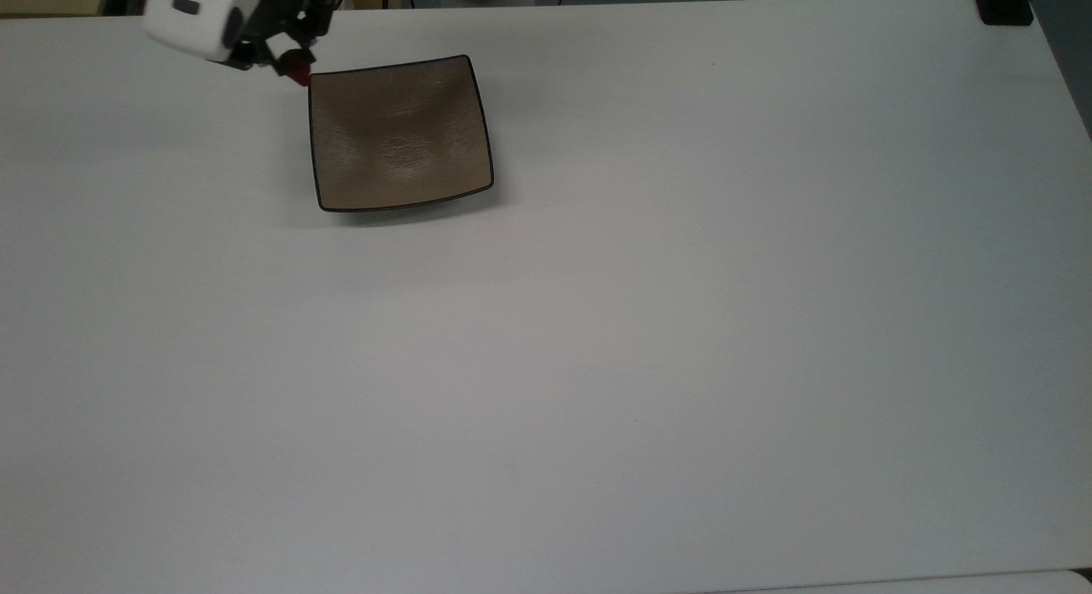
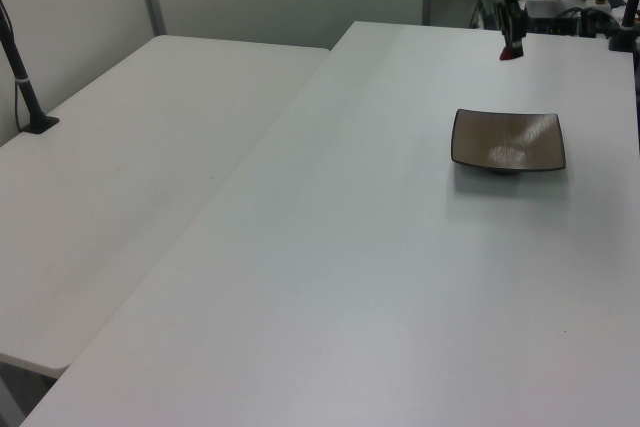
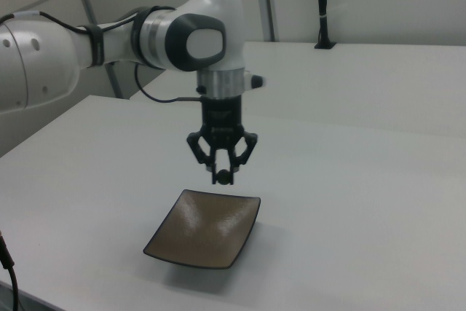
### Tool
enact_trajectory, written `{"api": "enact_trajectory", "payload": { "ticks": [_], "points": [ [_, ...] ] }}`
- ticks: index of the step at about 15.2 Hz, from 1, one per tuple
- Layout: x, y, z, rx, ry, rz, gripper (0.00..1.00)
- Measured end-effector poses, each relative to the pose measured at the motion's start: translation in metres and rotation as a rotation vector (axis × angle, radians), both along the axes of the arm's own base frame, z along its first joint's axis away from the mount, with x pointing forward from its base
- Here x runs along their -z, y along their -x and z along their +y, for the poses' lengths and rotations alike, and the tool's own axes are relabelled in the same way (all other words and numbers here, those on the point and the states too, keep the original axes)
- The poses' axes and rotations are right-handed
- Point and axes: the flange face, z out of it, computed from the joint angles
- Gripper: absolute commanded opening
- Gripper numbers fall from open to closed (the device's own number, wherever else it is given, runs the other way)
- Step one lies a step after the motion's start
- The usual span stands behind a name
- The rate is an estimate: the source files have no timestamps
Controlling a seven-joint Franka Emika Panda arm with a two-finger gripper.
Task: Strawberries on a ceramic plate
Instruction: 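Lift the strawberry and carry it over the brown square plate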
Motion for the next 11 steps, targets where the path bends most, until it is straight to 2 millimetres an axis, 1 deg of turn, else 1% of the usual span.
{"api": "enact_trajectory", "payload": {
  "ticks": [3,5,7,11],
  "points": [
    [0.02,0.008,0.029,0.002,0.0,0.048,0.19],
    [0.04,0.015,0.042,0.012,0.003,0.093,0.19],
    [0.059,0.021,0.048,0.013,0.003,0.123,0.21],
    [0.1,0.025,0.049,0.029,0.011,0.08,0.21]
  ]
}}
